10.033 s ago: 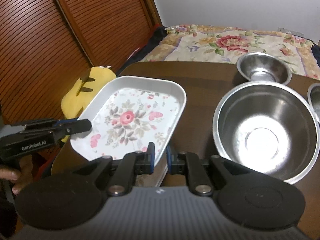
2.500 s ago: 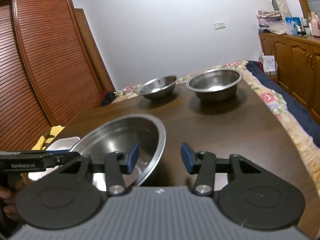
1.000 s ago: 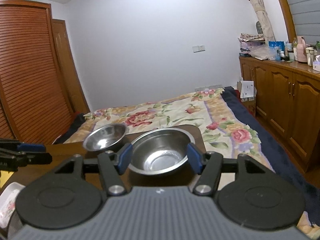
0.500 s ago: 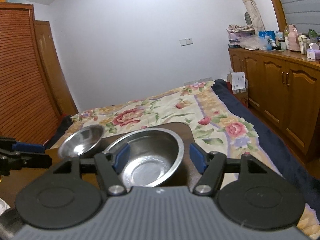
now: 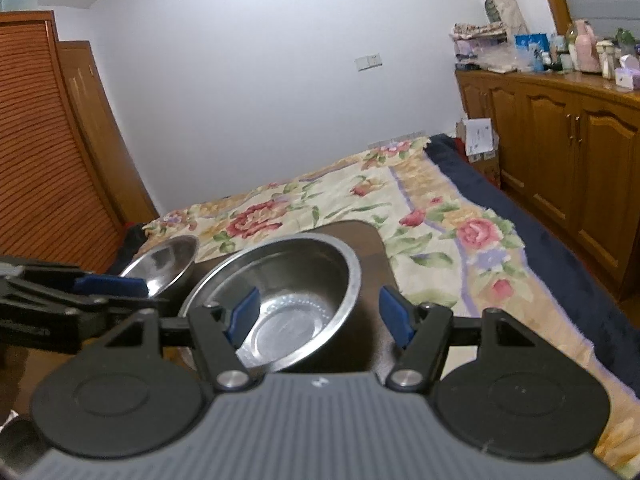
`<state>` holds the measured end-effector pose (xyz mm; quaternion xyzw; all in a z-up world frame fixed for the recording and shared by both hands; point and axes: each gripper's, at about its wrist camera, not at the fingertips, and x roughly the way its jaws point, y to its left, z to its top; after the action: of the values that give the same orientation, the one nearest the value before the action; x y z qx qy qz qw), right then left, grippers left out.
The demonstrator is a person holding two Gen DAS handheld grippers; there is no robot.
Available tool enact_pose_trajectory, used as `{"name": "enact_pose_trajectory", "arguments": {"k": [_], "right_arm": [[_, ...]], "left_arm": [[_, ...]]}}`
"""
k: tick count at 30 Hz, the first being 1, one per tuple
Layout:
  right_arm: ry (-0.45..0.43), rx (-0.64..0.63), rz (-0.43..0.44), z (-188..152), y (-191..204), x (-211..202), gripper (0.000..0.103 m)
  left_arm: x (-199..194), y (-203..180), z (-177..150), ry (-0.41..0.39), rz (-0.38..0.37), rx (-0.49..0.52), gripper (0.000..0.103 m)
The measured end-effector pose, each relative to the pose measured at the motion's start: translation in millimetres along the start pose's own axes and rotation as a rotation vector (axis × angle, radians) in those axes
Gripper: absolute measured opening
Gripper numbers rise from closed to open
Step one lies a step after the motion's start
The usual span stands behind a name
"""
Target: Organize plates and bowls
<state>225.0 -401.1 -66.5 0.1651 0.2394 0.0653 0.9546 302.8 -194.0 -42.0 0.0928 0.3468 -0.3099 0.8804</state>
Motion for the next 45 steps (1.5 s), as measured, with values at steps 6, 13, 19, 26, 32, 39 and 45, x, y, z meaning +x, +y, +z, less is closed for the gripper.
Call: {"name": "enact_pose_trajectory", "arguments": {"k": [6,13,19,26,32,39,45], "right_arm": [[0.019,-0.019,0.007,-3,4,2,0.066],[0.034,-0.03,0.01,-5,5,4,0.066],[0.041,-0.036,0.009,-6,6,6,0.061],[0.044,-0.049,0.021,-7,7,5,0.05],[0.044,-0.038,0.033,-8,6,6,0.042],[0.043,0.001,0.049,-6,1,5,0.029],[0.017,0.019,0.068,-3,5,-3,0.026]], "left_arm": [[14,1,0,0.027,-0.004,-0.013,0.062],[25,4,2,0.057,-0.014,-0.025,0.05],[30,2,6,0.075,-0.016,-0.021,0.04],[39,8,9,0.111,-0.023,-0.075,0.027],[36,7,9,0.11,-0.026,-0.09,0.022],[27,6,9,0.09,-0.009,-0.097,0.019],[13,4,12,0.058,0.002,-0.091,0.019]]}}
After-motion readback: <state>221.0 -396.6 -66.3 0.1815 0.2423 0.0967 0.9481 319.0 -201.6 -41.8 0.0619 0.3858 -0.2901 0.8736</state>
